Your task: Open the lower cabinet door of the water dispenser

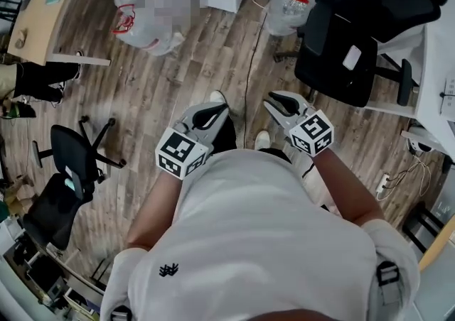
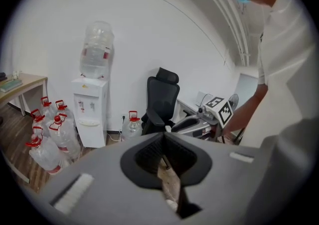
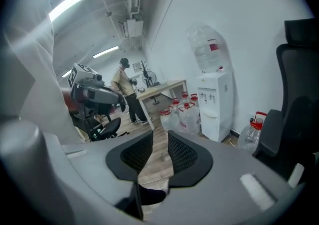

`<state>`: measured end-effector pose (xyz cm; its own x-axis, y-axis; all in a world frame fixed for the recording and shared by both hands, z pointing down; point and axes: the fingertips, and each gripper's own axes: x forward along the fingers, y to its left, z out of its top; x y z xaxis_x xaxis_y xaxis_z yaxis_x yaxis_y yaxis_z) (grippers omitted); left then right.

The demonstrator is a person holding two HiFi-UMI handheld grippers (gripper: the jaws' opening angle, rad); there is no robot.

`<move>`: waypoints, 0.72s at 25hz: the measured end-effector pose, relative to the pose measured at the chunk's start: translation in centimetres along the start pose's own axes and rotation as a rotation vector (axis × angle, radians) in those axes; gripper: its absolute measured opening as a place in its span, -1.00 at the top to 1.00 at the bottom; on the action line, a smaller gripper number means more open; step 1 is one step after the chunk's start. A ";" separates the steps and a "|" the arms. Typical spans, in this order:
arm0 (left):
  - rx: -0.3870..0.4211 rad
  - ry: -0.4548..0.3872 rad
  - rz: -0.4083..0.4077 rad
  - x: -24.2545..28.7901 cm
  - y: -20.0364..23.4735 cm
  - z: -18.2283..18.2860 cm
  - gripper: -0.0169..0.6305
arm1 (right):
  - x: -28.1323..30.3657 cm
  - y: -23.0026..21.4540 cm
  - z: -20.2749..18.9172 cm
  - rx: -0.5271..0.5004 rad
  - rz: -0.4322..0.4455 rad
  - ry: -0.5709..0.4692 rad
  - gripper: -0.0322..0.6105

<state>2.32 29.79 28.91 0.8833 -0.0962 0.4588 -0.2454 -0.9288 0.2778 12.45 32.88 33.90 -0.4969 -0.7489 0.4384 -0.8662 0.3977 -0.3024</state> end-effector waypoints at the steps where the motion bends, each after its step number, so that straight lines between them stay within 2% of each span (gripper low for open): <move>1: -0.003 -0.004 -0.005 0.1 1.6 0.5 0.78 | 1.6 -0.9 0.5 0.005 -0.014 0.009 0.66; 5: 0.035 -0.010 -0.043 0.4 6.9 2.7 0.77 | 7.3 -4.9 2.2 0.011 -0.081 0.043 0.65; 9: 0.003 0.019 -0.113 0.9 12.2 3.7 0.78 | 13.3 -10.5 3.4 0.045 -0.160 0.052 0.62; 11: 0.009 0.035 -0.118 1.6 14.5 4.0 0.78 | 15.9 -13.6 3.9 0.075 -0.186 0.057 0.60; 18: 0.026 0.099 -0.104 7.9 20.6 5.0 0.77 | 26.3 -25.1 4.1 0.081 -0.207 0.087 0.60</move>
<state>6.20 8.12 34.01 0.8593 0.0355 0.5102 -0.1434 -0.9409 0.3070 21.33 1.05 49.53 -0.3151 -0.7599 0.5686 -0.9448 0.1945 -0.2637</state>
